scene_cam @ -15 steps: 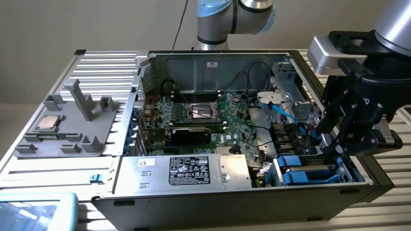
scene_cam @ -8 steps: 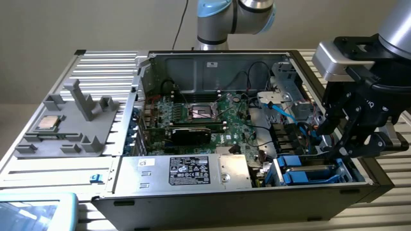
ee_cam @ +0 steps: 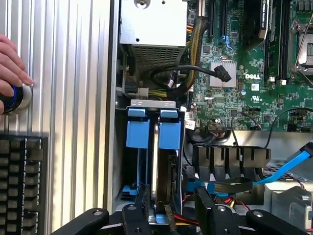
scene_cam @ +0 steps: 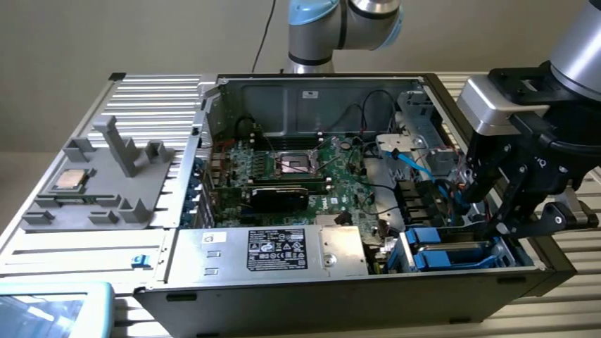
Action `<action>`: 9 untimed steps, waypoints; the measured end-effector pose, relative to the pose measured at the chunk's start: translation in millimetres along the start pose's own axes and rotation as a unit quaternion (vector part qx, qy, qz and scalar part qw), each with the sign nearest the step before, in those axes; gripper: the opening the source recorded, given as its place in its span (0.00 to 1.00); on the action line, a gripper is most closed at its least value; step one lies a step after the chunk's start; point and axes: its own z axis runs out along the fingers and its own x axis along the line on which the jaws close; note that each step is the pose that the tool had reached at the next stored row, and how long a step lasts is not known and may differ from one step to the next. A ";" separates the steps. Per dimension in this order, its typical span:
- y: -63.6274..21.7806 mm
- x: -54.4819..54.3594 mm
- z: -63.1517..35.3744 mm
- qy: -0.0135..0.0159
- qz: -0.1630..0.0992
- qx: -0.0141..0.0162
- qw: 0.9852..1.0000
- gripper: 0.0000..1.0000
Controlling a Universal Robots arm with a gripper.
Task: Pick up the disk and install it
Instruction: 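Insert the first disk wire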
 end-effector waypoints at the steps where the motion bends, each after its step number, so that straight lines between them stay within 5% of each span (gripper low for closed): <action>1: -0.2 0.4 1.1 0.000 -0.003 0.000 1.000 0.50; 5: -0.5 3.3 2.1 0.000 -0.008 -0.001 1.000 0.40; 9: -4.2 6.1 2.2 -0.007 -0.010 -0.002 1.000 0.40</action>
